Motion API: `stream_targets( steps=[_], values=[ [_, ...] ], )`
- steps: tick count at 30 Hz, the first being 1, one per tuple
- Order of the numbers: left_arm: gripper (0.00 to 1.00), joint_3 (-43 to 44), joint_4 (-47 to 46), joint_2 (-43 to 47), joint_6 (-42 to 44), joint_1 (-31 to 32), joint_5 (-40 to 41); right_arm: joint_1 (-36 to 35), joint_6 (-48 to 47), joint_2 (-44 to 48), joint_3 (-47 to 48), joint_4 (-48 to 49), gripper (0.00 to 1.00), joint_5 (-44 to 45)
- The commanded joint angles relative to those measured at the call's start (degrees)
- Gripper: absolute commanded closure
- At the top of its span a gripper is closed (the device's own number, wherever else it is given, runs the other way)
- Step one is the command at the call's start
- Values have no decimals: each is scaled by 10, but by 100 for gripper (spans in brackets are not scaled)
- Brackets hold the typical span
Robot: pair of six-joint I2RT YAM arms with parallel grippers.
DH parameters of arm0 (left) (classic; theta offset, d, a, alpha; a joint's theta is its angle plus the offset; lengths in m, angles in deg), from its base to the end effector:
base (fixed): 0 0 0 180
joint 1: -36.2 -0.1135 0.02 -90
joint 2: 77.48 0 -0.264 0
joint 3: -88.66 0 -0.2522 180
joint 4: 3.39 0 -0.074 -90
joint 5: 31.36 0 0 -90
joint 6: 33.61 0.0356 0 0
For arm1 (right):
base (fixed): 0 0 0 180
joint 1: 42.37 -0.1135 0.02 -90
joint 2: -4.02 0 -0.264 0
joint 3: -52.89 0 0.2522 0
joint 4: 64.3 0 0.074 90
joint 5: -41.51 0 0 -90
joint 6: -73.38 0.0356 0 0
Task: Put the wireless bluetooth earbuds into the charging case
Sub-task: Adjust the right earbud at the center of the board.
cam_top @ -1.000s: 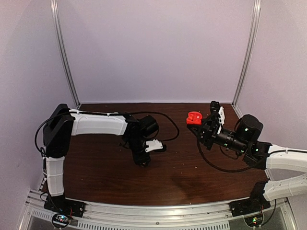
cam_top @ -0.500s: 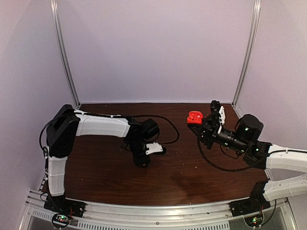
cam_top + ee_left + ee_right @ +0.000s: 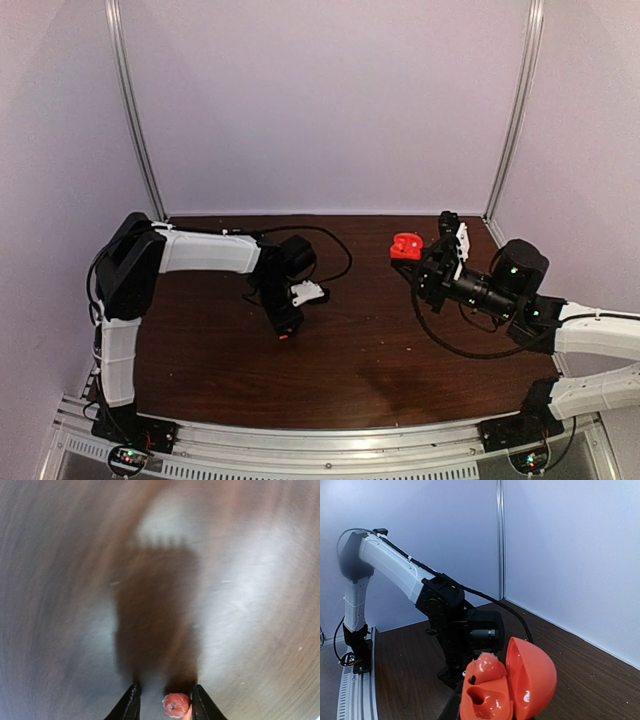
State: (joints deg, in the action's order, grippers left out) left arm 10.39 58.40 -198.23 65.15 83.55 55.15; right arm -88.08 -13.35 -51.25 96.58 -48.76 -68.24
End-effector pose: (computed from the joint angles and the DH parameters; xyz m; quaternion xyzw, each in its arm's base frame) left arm 0.2768 -0.3037 0.1501 0.4707 0.8781 -0.0551 0.0655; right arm 0.1477 0.1687 0.2873 -0.3602 0.5812 0.4051 0.6070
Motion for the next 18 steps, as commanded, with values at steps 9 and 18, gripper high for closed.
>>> stream_targets(
  steps=[9,18],
  values=[
    [64,-3,13,-20,-102,-70,-25,5,6,10,-6,2,100,-10],
    [65,-20,24,0,-113,-86,-37,5,4,9,-7,3,100,-12]
  ],
)
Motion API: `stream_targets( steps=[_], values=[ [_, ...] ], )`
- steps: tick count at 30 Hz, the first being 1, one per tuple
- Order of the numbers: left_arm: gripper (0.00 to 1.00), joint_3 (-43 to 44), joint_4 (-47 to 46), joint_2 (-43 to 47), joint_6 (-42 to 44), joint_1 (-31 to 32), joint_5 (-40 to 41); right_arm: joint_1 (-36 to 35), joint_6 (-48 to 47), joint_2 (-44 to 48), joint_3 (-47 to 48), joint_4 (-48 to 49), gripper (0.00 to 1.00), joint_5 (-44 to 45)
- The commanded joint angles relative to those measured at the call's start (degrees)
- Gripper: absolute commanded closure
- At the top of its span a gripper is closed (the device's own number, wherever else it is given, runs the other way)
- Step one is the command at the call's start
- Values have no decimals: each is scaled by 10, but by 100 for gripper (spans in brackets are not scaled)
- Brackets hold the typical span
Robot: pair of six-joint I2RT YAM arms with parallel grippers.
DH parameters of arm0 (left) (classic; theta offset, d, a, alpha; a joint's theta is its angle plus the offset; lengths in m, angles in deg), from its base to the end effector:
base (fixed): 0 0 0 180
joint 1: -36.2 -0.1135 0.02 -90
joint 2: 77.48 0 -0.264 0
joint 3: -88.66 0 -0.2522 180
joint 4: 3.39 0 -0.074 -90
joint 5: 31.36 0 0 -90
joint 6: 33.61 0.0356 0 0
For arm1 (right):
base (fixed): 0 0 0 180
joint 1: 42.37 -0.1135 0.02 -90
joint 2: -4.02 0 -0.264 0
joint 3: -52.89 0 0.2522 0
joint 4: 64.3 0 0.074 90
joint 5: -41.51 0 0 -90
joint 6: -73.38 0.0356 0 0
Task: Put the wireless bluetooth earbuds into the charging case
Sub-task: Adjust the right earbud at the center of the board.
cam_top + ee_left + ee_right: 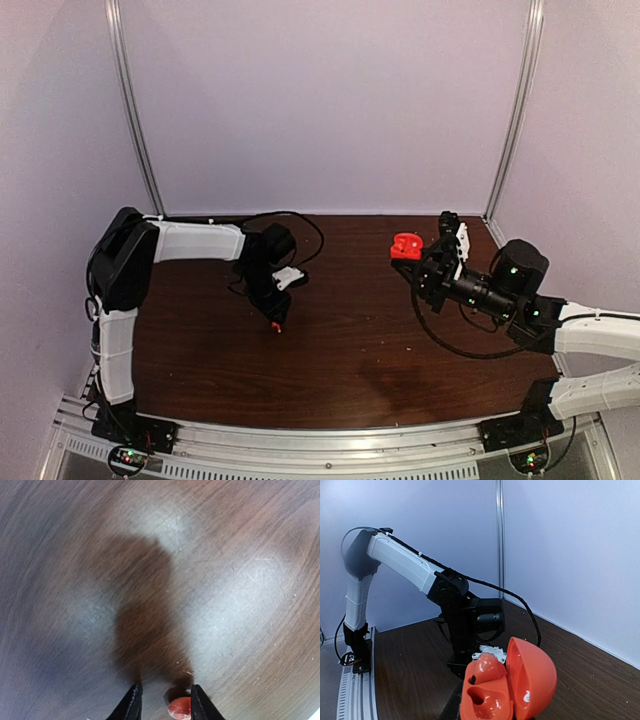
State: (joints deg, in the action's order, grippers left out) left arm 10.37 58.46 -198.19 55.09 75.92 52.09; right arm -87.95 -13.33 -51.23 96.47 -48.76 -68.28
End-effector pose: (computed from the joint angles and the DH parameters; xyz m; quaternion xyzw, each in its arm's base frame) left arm 0.3133 -0.2656 0.1504 0.3318 0.9383 -0.0812 0.0546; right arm 0.1480 0.1683 0.2867 -0.3597 0.5821 0.4045 0.6067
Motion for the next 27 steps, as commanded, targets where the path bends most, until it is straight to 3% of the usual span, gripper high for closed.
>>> stream_targets(
  steps=[1,19,27],
  values=[
    [65,-23,24,1,-13,-10,-7,3,4,9,-6,2,100,-12],
    [66,-168,-74,94,-57,-45,-172,4,-3,3,-3,2,100,-15],
    [65,-139,-80,123,-87,-47,-66,5,-2,-3,-1,5,100,-17]
  ],
)
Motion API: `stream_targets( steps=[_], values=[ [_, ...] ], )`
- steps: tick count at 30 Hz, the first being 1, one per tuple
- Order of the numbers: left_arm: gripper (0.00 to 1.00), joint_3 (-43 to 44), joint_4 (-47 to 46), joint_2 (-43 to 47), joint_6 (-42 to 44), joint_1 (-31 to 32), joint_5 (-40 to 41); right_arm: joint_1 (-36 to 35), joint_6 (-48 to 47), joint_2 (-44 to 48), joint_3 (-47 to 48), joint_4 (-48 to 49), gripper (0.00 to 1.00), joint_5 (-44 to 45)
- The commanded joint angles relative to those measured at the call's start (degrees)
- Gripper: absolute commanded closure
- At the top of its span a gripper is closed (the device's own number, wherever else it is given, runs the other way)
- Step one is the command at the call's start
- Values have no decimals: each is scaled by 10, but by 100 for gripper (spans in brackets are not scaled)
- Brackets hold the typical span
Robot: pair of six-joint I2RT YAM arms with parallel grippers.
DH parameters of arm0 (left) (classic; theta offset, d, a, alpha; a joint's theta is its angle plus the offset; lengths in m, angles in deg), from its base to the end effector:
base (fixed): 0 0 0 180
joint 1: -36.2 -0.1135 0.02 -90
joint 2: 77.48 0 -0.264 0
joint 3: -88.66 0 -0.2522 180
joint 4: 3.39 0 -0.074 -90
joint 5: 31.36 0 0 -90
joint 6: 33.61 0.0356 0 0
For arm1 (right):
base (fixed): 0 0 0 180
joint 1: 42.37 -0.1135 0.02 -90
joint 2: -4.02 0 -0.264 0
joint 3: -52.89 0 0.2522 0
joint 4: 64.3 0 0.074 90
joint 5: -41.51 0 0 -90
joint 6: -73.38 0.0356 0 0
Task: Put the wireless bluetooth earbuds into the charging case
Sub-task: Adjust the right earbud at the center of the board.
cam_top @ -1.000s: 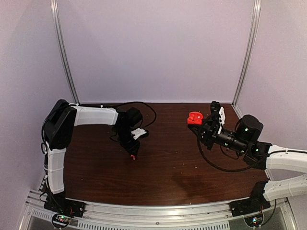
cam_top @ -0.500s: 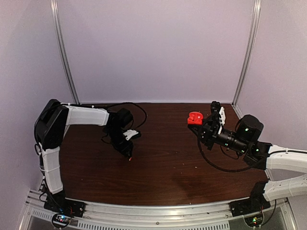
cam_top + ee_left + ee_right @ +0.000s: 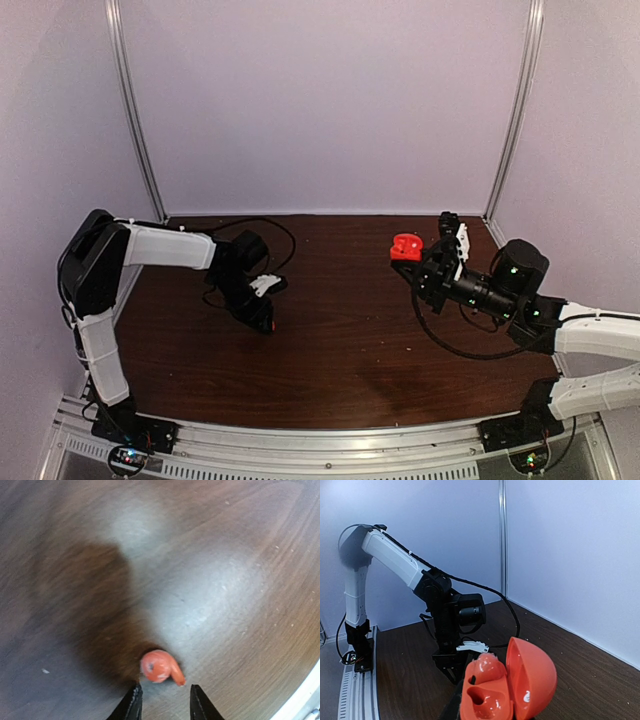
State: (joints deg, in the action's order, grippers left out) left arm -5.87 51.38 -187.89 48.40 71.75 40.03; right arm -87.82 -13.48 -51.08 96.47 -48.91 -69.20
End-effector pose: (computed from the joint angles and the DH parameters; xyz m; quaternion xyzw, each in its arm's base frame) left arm 0.2863 -0.2185 0.1486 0.2482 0.9511 -0.1824 0.0225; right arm 0.1476 0.1678 0.2869 -0.3649 0.5790 0.4076 0.6045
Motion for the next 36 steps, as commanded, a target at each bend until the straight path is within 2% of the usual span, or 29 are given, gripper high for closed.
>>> stream_targets(
  steps=[1,14,25,36],
  values=[
    [65,32,-6,20,-21,-4,63,4,-1,-6,0,6,100,-8],
    [67,64,-2,-3,-14,8,67,4,-1,-13,2,10,100,-9],
    [67,51,-45,-14,-16,9,43,4,-1,-12,1,10,100,-10],
    [68,82,-17,-40,2,27,111,4,0,-15,1,12,100,-10]
  ],
)
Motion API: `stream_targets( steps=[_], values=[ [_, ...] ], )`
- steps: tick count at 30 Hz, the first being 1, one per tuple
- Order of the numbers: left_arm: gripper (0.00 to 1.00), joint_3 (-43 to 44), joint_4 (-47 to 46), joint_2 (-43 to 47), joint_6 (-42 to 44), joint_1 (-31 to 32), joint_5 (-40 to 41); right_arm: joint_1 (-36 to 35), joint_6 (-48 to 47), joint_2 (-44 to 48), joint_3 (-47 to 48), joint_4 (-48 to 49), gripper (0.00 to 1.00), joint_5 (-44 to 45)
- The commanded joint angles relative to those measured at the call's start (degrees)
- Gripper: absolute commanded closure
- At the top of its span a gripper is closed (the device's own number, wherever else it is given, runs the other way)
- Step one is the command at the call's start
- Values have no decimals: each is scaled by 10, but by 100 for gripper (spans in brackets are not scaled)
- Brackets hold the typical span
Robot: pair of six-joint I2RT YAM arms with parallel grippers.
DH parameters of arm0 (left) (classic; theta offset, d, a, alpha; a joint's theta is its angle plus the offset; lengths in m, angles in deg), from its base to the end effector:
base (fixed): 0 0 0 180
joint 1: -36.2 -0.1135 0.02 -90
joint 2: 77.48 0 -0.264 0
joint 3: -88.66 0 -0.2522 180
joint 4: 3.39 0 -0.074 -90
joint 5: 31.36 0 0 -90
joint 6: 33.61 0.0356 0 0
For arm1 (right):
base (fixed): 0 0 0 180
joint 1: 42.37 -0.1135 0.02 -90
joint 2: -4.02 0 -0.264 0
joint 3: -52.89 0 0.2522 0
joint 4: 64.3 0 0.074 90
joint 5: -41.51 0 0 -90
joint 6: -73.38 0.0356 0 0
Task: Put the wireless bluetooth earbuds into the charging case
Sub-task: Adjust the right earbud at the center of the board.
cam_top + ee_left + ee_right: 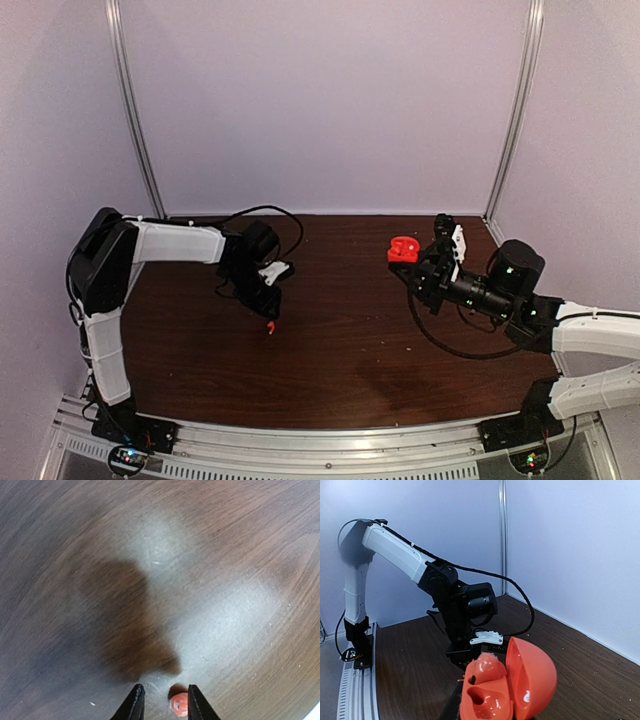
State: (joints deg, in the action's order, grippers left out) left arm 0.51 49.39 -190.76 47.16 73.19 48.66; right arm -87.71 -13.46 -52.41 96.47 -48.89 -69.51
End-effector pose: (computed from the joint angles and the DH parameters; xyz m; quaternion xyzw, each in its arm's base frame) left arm 0.3068 -0.2388 0.1589 0.2483 0.9551 -0.1330 0.0920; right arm 0.1505 0.1705 0.2822 -0.3675 0.5866 0.4068 0.5961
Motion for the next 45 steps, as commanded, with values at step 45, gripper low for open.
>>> stream_targets(
  steps=[45],
  values=[
    [53,-478,-598,354,22,61,-11,5,6,1,-8,28,100,-11]
  ],
)
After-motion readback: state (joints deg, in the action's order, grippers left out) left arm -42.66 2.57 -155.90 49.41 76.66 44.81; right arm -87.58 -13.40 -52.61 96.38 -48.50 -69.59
